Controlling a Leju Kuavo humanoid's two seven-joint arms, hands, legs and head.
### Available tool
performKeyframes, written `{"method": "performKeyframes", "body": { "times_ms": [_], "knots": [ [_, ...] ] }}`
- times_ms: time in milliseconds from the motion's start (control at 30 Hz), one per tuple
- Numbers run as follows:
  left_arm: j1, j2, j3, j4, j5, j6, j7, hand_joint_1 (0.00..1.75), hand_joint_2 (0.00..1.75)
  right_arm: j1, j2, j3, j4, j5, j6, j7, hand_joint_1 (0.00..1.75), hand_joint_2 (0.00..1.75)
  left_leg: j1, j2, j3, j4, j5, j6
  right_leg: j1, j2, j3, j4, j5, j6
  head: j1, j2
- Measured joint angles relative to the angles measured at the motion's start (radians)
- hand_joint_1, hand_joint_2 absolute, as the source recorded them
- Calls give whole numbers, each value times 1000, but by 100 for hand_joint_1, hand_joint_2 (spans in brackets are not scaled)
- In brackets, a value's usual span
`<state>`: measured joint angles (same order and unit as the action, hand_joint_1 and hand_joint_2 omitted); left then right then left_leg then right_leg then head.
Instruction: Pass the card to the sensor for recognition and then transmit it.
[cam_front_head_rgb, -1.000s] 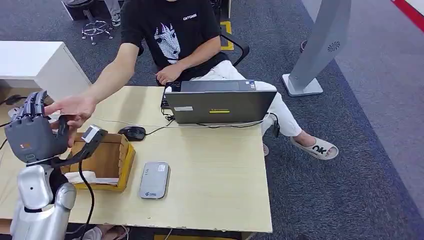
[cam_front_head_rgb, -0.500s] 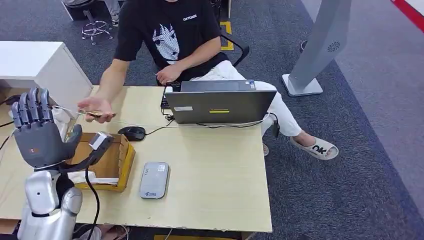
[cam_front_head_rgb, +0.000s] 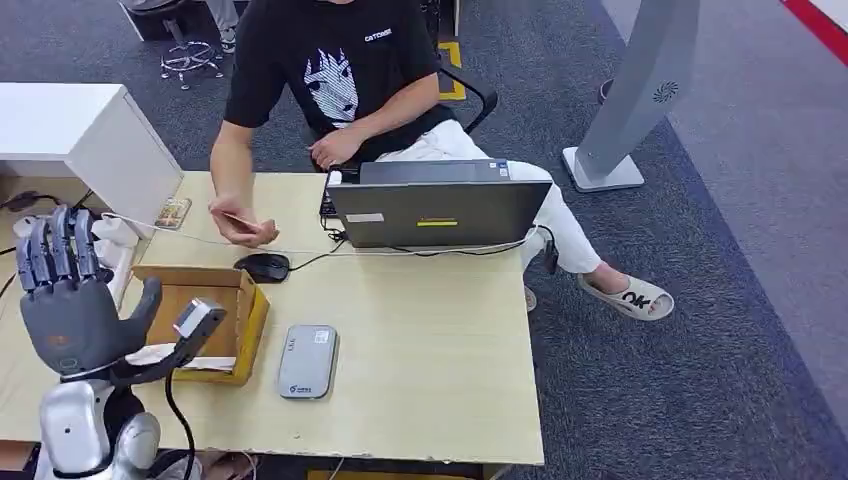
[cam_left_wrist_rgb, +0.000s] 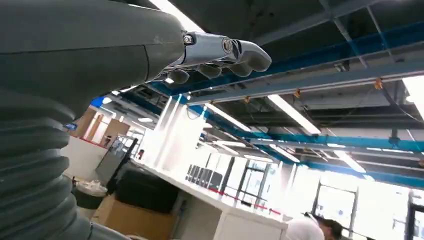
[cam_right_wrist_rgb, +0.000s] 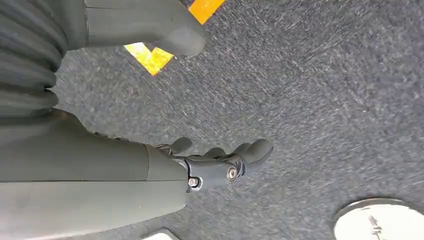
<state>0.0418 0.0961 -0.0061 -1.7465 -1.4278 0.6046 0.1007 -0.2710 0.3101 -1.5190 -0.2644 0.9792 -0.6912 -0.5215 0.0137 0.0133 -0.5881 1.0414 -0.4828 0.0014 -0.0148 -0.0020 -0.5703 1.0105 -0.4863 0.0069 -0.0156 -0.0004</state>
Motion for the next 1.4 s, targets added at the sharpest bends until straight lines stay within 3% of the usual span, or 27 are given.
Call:
{"method": "performKeyframes", "body": {
  "times_ms": [133,300,533,733,800,900,1000,1133,1400],
  "knots": [
    [158,7,-33,-125,82,-33,-38,0,175,1,0,0,1,-54,0,-23,0,175,0,0,0,0,-2,-1,0,0,-1,0,-1,1,0,0],
    [292,28,-98,-236,99,-92,-43,0,175,2,0,0,5,-93,0,-41,0,175,0,0,0,0,-2,-1,0,0,-1,-1,-2,2,0,0],
    [341,103,-204,-310,133,-121,-8,0,175,3,0,0,15,-121,0,-49,0,175,0,-1,0,0,-2,-1,0,0,0,0,-2,2,0,0],
    [346,132,-244,-331,142,-135,-5,0,175,3,0,0,20,-124,0,-52,0,175,0,-1,0,0,-2,-1,0,-1,1,0,-2,2,0,0],
    [351,149,-262,-337,176,-183,17,0,175,4,0,0,20,-127,0,-47,0,175,0,-1,0,0,-2,-1,0,-1,1,0,-2,2,0,0],
    [384,231,-295,-360,362,-317,50,0,175,5,0,0,27,-145,0,-54,0,175,1,0,0,0,-2,-1,0,0,0,0,-2,2,0,0],
    [406,301,-294,-370,438,-346,80,0,175,6,0,0,31,-131,0,-34,0,175,1,-2,0,-1,-2,-1,0,-2,0,0,-2,1,0,0],
    [418,338,-262,-369,494,-380,60,0,175,6,0,0,39,-119,0,-19,0,175,1,-2,0,-1,-2,-1,1,-1,0,0,-3,1,0,0],
    [413,335,-177,-358,515,-466,23,0,175,8,0,0,50,-103,0,-13,0,175,0,-2,0,-1,-2,-1,0,-2,1,0,-2,1,0,0]
  ]
}}
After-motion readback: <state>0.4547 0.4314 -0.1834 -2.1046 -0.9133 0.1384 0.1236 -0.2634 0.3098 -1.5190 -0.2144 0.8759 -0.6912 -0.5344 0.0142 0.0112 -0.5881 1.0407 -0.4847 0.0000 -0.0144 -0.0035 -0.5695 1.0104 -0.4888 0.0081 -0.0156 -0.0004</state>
